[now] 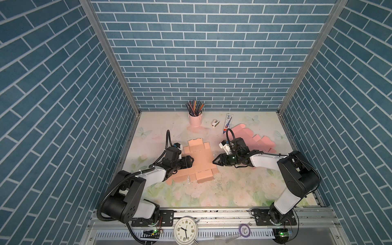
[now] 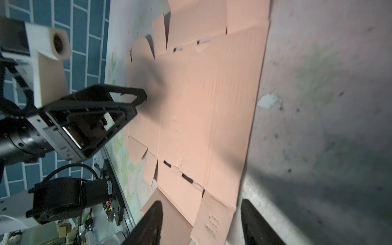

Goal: Fold the paper box

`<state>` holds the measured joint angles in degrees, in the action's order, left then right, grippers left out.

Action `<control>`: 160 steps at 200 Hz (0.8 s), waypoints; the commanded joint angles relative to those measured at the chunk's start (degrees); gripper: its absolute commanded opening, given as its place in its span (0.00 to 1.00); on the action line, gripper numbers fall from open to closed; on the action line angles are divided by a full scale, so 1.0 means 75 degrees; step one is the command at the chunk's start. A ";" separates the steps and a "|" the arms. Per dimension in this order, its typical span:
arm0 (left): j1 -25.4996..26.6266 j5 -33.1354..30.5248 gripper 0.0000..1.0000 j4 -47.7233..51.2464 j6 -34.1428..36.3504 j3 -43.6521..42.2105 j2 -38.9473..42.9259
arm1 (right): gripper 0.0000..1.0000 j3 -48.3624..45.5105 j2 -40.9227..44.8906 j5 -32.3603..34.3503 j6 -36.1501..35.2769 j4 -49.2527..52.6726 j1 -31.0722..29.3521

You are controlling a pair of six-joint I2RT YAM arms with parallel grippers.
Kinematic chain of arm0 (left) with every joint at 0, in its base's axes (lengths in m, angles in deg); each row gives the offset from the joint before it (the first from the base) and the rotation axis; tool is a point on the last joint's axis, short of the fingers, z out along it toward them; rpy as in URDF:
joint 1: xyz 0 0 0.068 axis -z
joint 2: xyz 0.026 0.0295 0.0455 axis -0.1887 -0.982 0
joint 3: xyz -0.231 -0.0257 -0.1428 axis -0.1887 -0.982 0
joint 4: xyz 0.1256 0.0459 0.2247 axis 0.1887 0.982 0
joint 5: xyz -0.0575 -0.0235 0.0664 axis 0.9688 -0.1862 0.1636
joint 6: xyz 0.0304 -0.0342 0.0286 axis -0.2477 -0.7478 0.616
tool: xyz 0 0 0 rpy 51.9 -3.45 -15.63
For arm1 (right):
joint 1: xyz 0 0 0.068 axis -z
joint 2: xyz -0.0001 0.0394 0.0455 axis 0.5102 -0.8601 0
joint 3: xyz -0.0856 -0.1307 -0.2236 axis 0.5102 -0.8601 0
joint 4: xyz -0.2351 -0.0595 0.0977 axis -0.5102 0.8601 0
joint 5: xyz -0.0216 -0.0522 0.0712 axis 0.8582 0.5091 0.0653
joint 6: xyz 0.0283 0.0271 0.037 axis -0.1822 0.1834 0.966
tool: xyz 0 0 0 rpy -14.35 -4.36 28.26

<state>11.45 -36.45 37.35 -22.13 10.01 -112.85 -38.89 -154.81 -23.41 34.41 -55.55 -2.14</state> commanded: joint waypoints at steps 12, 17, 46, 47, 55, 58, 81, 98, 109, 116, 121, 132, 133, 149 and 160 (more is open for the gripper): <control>0.0405 -0.0862 0.82 0.1077 0.0411 0.0294 0.0508 | 0.62 0.0545 -0.0219 0.0114 0.0113 0.0042 0.0284; 0.0467 -0.0954 0.82 0.1188 0.0432 0.0320 0.0624 | 0.62 0.0609 -0.0275 0.0104 0.0095 0.0067 0.0296; 0.1364 -0.1279 0.82 0.2026 0.0903 0.0608 0.1328 | 0.62 0.0583 -0.0295 0.0085 0.0161 0.0042 0.0298; 0.1414 -0.1294 0.82 0.2052 0.0934 0.0614 0.1351 | 0.62 0.0568 -0.0285 0.0087 0.0161 0.0041 0.0298; 0.1862 -0.1457 0.81 0.2298 0.1056 0.0692 0.1525 | 0.61 0.0504 -0.0199 0.0140 0.0168 0.0070 0.0299; 0.2031 -0.1555 0.80 0.2365 0.1032 0.0710 0.1581 | 0.62 0.0481 -0.0160 0.0155 0.0159 0.0095 0.0298; 0.3218 -0.1429 0.75 0.2745 0.1137 0.0923 0.1607 | 0.62 0.0314 0.0161 0.0304 0.0041 0.0322 0.0297; 0.4126 -0.1848 0.71 0.3272 0.1215 0.1190 0.1440 | 0.62 0.0119 0.0425 0.0409 -0.0023 0.0394 0.0319; 0.4490 -0.1866 0.68 0.3433 0.1205 0.1270 0.1348 | 0.62 -0.0038 0.0568 0.0439 -0.0055 0.0381 0.0355; 0.4659 -0.1839 0.66 0.3473 0.1175 0.1277 0.1284 | 0.62 -0.0156 0.0651 0.0451 -0.0061 0.0343 0.0388; 0.4766 -0.1881 0.66 0.3497 0.1148 0.1278 0.1242 | 0.62 -0.0245 0.0716 0.0452 -0.0061 0.0316 0.0411; 0.4983 -0.2000 0.66 0.3538 0.1110 0.1287 0.1082 | 0.62 -0.0435 0.0855 0.0451 -0.0061 0.0226 0.0458; 0.4993 -0.2018 0.66 0.3541 0.1108 0.1288 0.1064 | 0.62 -0.0457 0.0876 0.0452 -0.0061 0.0216 0.0460; 0.5297 -0.2142 0.66 0.3520 0.1133 0.1352 0.0759 | 0.62 -0.0711 0.1131 0.0474 -0.0059 0.0113 0.0494; 0.5509 -0.2220 0.66 0.3499 0.1185 0.1433 0.0508 | 0.62 -0.0842 0.1284 0.0516 -0.0087 0.0120 0.0509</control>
<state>49.92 -49.95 61.17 -13.81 18.99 -105.99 -43.32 -148.14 -20.72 34.52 -54.26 1.24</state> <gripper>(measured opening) 0.658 0.616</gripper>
